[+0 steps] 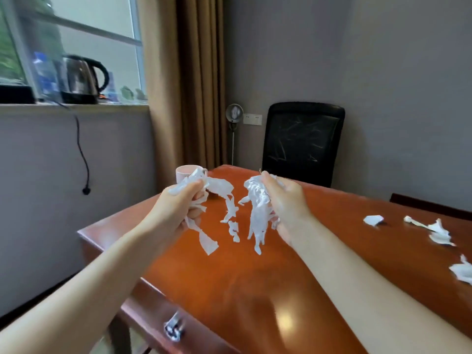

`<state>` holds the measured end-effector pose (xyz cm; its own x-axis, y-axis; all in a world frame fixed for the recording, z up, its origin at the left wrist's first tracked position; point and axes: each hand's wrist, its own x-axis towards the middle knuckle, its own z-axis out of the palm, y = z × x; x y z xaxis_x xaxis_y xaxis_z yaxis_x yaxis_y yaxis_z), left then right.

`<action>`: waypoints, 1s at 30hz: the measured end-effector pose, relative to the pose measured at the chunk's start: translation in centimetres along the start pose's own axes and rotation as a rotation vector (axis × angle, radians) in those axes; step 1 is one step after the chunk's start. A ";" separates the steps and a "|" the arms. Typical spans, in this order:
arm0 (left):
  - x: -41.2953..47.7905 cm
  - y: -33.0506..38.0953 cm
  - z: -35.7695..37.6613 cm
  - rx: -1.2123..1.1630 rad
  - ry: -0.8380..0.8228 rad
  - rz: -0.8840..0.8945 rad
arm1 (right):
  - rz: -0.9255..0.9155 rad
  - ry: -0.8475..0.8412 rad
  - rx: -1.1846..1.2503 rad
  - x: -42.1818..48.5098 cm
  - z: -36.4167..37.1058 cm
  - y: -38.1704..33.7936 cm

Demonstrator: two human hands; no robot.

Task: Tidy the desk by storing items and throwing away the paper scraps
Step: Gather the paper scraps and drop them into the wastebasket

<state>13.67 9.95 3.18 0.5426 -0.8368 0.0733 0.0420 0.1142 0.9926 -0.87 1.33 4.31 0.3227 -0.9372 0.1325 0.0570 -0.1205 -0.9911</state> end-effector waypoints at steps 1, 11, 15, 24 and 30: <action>-0.2 0.0 -1.7 -0.006 0.027 -0.004 | 0.009 -0.029 0.001 -0.2 1.8 0.2; -3.0 -1.1 -18.6 -0.112 0.293 0.048 | 0.098 -0.272 0.140 -4.3 19.8 2.1; -4.9 -2.2 -24.3 -0.077 0.399 0.019 | 0.146 -0.445 0.145 -5.6 25.7 3.4; -9.1 -8.9 -35.3 -0.026 0.586 -0.056 | 0.345 -0.656 0.004 -10.4 36.9 10.0; -11.3 -17.1 -39.4 -0.006 0.720 -0.217 | 0.497 -0.714 -0.123 -13.8 41.3 16.9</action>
<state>39.86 38.53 -18.43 0.9360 -0.2844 -0.2077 0.2141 -0.0086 0.9768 34.71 25.74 -13.70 0.7995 -0.4667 -0.3781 -0.3364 0.1737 -0.9256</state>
